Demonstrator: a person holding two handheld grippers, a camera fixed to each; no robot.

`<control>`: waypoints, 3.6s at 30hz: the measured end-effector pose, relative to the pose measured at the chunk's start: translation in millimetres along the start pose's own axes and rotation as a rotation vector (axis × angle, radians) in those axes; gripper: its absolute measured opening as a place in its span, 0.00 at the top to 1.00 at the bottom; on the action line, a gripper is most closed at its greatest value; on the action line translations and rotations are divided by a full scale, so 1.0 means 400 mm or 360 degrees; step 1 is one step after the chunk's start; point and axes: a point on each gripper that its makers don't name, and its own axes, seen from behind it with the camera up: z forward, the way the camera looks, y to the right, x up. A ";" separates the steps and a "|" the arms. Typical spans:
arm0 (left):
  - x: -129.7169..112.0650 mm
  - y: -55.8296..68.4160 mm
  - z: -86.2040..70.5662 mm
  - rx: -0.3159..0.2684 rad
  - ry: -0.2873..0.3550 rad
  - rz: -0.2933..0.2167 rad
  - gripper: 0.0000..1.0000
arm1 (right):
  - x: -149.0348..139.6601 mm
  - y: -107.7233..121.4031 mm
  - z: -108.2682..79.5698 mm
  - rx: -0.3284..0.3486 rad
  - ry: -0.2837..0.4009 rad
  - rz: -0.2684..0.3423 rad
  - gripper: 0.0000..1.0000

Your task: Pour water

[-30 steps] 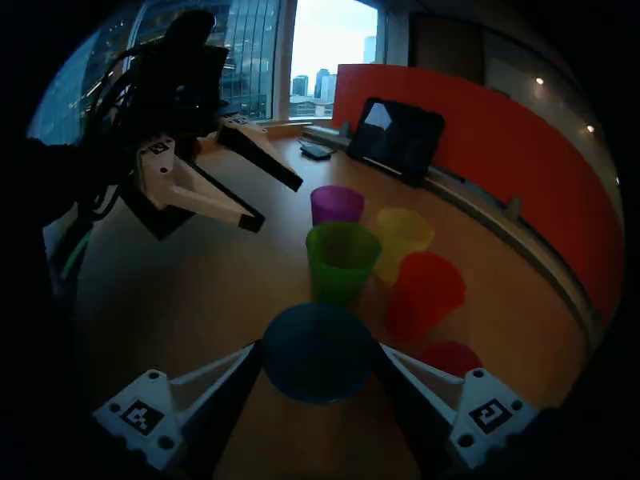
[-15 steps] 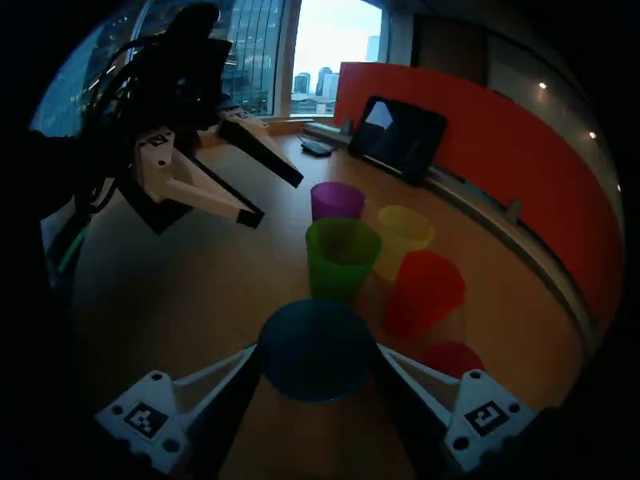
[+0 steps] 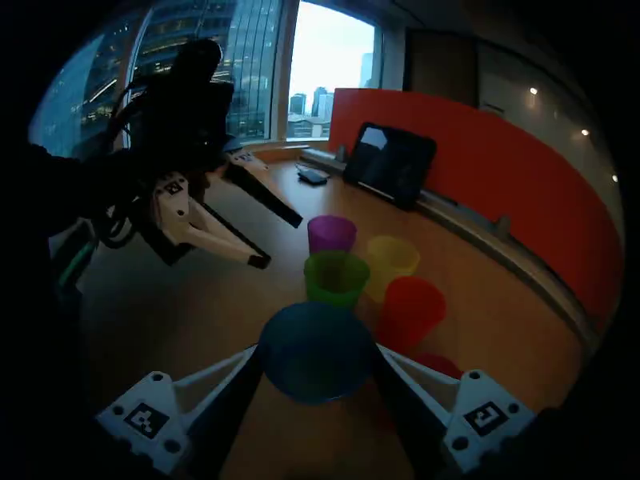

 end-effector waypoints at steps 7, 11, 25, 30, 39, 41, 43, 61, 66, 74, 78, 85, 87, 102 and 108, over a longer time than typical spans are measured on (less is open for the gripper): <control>-0.004 -0.003 0.010 0.0009 -0.0013 0.0000 0.01 | 0.070 0.013 -0.057 -0.0038 0.0132 -0.0009 0.07; -0.007 -0.009 0.017 0.0014 -0.0024 -0.0004 0.01 | 0.107 0.020 -0.089 -0.0055 0.0203 -0.0006 0.07; -0.025 -0.013 0.052 0.0034 -0.0074 0.0008 0.01 | 0.234 0.031 -0.199 -0.0100 0.0474 -0.0021 0.07; -0.029 -0.011 0.063 0.0034 -0.0084 0.0008 0.01 | 0.264 0.035 -0.227 -0.0112 0.0543 -0.0027 0.07; -0.033 -0.016 0.079 0.0042 -0.0099 0.0002 0.01 | 0.309 0.036 -0.268 -0.0120 0.0651 -0.0015 0.07; -0.035 -0.019 0.083 0.0048 -0.0105 0.0003 0.01 | 0.313 0.036 -0.272 -0.0123 0.0660 -0.0019 0.07; -0.038 -0.024 0.086 0.0054 -0.0113 0.0004 0.01 | 0.316 0.037 -0.276 -0.0127 0.0665 -0.0025 0.07; -0.039 -0.042 0.141 0.0072 -0.0142 0.0028 0.01 | 0.310 0.057 -0.297 -0.0165 0.0669 -0.0020 0.07; -0.044 -0.042 0.161 0.0080 -0.0157 0.0061 0.01 | 0.308 0.063 -0.307 -0.0177 0.0671 -0.0021 0.07; -0.037 -0.039 0.188 0.0075 -0.0158 0.0065 0.01 | 0.305 0.076 -0.320 -0.0200 0.0676 -0.0012 0.07; -0.037 -0.039 0.195 0.0079 -0.0160 0.0073 0.01 | 0.302 0.080 -0.324 -0.0208 0.0678 -0.0005 0.07; -0.041 -0.037 0.205 0.0082 -0.0177 0.0086 0.01 | 0.301 0.084 -0.329 -0.0219 0.0680 -0.0004 0.07; -0.040 -0.037 0.207 0.0089 -0.0177 0.0086 0.05 | 0.301 0.084 -0.330 -0.0221 0.0682 -0.0003 0.07; 0.010 -0.009 0.182 0.0055 -0.0098 0.0050 0.12 | 0.302 0.083 -0.341 -0.0235 0.0679 0.0007 0.07; 0.060 0.007 0.140 0.0054 -0.0005 0.0057 0.12 | 0.306 0.079 -0.343 -0.0236 0.0671 0.0010 0.07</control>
